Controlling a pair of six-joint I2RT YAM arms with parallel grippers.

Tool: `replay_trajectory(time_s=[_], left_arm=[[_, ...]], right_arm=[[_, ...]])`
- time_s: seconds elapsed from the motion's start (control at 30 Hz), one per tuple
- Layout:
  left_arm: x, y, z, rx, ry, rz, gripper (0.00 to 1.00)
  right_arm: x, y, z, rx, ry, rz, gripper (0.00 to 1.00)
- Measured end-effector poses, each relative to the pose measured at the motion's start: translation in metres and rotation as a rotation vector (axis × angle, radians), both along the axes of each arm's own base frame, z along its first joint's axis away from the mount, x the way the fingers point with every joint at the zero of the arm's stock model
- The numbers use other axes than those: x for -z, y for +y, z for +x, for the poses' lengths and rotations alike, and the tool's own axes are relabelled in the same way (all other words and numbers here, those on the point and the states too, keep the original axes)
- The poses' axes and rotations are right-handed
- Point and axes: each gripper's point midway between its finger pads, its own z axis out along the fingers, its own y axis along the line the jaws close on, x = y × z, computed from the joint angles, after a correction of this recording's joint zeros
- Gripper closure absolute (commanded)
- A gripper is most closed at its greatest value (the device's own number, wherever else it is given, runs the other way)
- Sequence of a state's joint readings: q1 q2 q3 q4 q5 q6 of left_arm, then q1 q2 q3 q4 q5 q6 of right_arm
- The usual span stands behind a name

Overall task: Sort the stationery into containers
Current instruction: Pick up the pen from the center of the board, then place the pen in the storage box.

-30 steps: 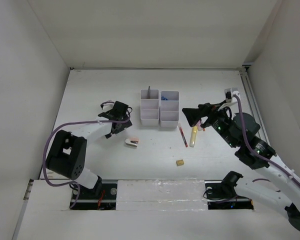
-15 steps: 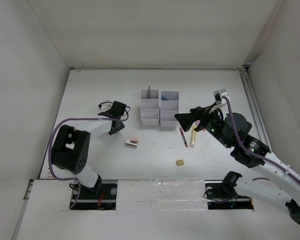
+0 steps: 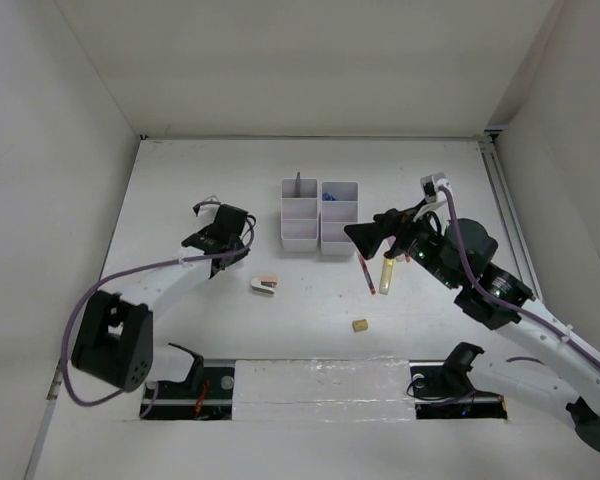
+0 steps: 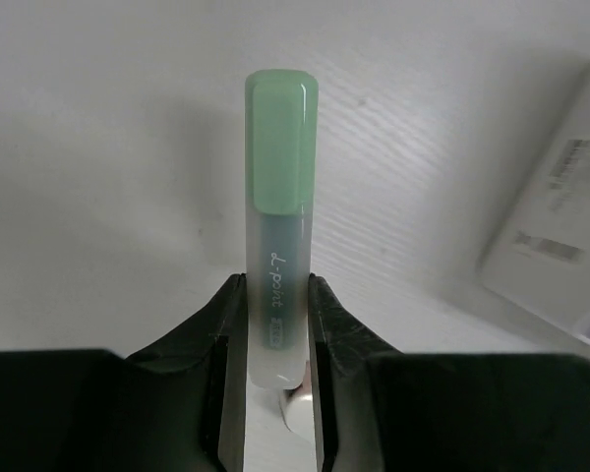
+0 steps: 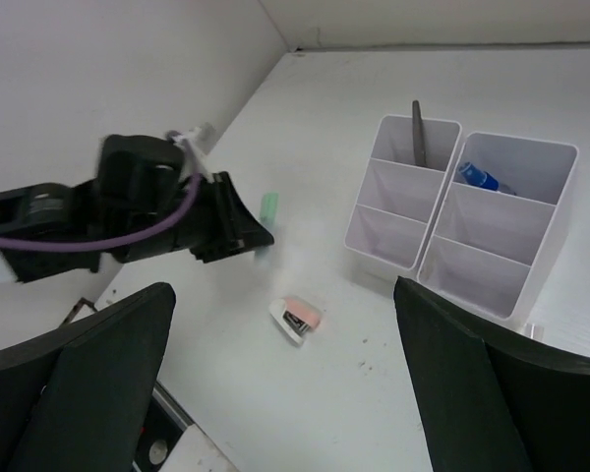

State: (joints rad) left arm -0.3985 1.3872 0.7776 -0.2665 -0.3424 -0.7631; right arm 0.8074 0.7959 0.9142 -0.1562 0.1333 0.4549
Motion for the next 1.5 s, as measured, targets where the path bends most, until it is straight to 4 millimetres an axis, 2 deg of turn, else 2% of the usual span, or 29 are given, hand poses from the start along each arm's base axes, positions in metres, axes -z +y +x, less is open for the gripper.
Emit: replay_trajectory(time_s=[0.17,0.27,0.37,0.47,0.57,0.67,0.73,0.83,0.87,0.93,0.97,1.0,1.07,1.1,1.2,1.27,1.3,1.33,1.37,1.43,1.47,1.5], left_arm=[[-0.072,-0.018,0.003,0.079,-0.209,-0.115,1.0],[-0.105,-0.031,-0.001,0.164,-0.299,-0.19,1.0],[-0.133,-0.054,-0.011,0.306,-0.368,-0.274,1.0],[-0.16,-0.087,-0.027,0.484,-0.445,-0.342,1.0],[-0.187,-0.123,-0.054,0.672,-0.519,-0.409,1.0],[-0.202,-0.135,-0.067,0.764,-0.577,-0.45,1.0],[-0.205,-0.138,-0.074,0.802,-0.594,-0.472,1.0],[-0.21,-0.141,-0.08,0.839,-0.611,-0.491,1.0],[-0.212,-0.142,-0.081,0.846,-0.618,-0.495,1.0],[-0.214,-0.143,-0.082,0.859,-0.625,-0.499,1.0],[-0.214,-0.143,-0.083,0.861,-0.626,-0.499,1.0],[-0.215,-0.143,-0.082,0.862,-0.628,-0.499,1.0],[-0.215,-0.143,-0.082,0.861,-0.629,-0.497,1.0],[-0.214,-0.143,-0.081,0.858,-0.629,-0.495,1.0],[-0.211,-0.144,-0.081,0.862,-0.621,-0.49,1.0],[-0.212,-0.144,-0.08,0.857,-0.624,-0.487,1.0],[-0.211,-0.144,-0.079,0.855,-0.624,-0.486,0.92],[-0.211,-0.144,-0.079,0.856,-0.622,-0.486,0.52],[-0.21,-0.143,-0.078,0.853,-0.623,-0.474,0.36],[-0.202,-0.138,-0.074,0.82,-0.603,-0.454,0.19],[-0.199,-0.137,-0.073,0.81,-0.593,-0.448,0.0],[-0.197,-0.135,-0.072,0.799,-0.589,-0.439,0.0]], right_arm=[[0.01,0.0,0.016,-0.01,0.028,0.013,0.01],[0.011,0.002,0.026,-0.042,0.044,0.042,0.01],[0.014,0.016,0.035,-0.109,0.064,0.066,0.01],[0.019,0.041,0.041,-0.187,0.105,0.068,0.04],[0.018,0.076,0.048,-0.235,0.136,0.061,0.05],[0.019,0.114,0.05,-0.245,0.153,0.053,0.05],[0.022,0.136,0.05,-0.243,0.164,0.042,0.06],[0.034,0.161,0.054,-0.22,0.191,0.022,0.12],[0.04,0.167,0.057,-0.21,0.2,0.013,0.2],[0.05,0.172,0.06,-0.189,0.217,-0.001,0.29],[0.055,0.172,0.062,-0.174,0.224,-0.008,0.37],[0.058,0.171,0.064,-0.162,0.23,-0.014,0.56],[0.059,0.172,0.063,-0.149,0.232,-0.016,0.71],[0.058,0.173,0.062,-0.146,0.234,-0.012,0.84],[0.056,0.175,0.058,-0.137,0.229,-0.009,1.0],[0.056,0.174,0.058,-0.13,0.23,-0.007,1.0],[0.056,0.174,0.059,-0.128,0.23,-0.008,1.0],[0.056,0.173,0.059,-0.127,0.231,-0.009,1.0],[0.056,0.173,0.059,-0.126,0.232,-0.008,1.0],[0.054,0.172,0.06,-0.121,0.225,-0.008,1.0],[0.054,0.171,0.061,-0.122,0.224,-0.006,1.0],[0.053,0.171,0.061,-0.128,0.222,-0.003,1.0]])
